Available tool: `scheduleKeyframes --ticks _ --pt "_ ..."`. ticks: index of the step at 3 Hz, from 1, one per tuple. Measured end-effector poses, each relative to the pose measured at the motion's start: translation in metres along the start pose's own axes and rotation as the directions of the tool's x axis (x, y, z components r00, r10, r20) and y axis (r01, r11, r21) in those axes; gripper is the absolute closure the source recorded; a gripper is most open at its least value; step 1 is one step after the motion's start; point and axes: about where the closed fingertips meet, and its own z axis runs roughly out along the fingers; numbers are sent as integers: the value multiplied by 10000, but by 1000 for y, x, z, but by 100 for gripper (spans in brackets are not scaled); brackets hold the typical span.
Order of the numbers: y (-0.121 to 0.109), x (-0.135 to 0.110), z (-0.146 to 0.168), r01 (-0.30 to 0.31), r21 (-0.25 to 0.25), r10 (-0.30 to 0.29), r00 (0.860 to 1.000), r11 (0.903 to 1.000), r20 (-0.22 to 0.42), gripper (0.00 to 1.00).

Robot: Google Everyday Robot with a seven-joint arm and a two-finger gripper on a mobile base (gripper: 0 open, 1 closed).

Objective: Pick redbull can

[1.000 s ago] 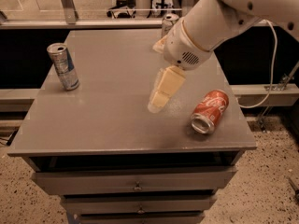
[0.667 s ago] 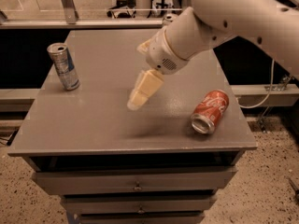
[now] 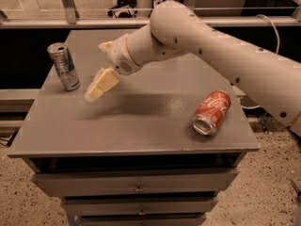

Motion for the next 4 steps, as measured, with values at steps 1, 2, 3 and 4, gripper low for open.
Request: scheduleKeyframes --ticks 1,2,3,4 --pt "-7 -28 50 -83 -482 147 9910 9988 1333 0" --pt "-9 -51 92 -217 -997 441 9725 9948 2287 0" --pt "-8 -60 116 -323 -1214 646 9601 9921 2722 16" --pt "-10 -60 125 -468 -1171 795 9528 9920 2929 40"
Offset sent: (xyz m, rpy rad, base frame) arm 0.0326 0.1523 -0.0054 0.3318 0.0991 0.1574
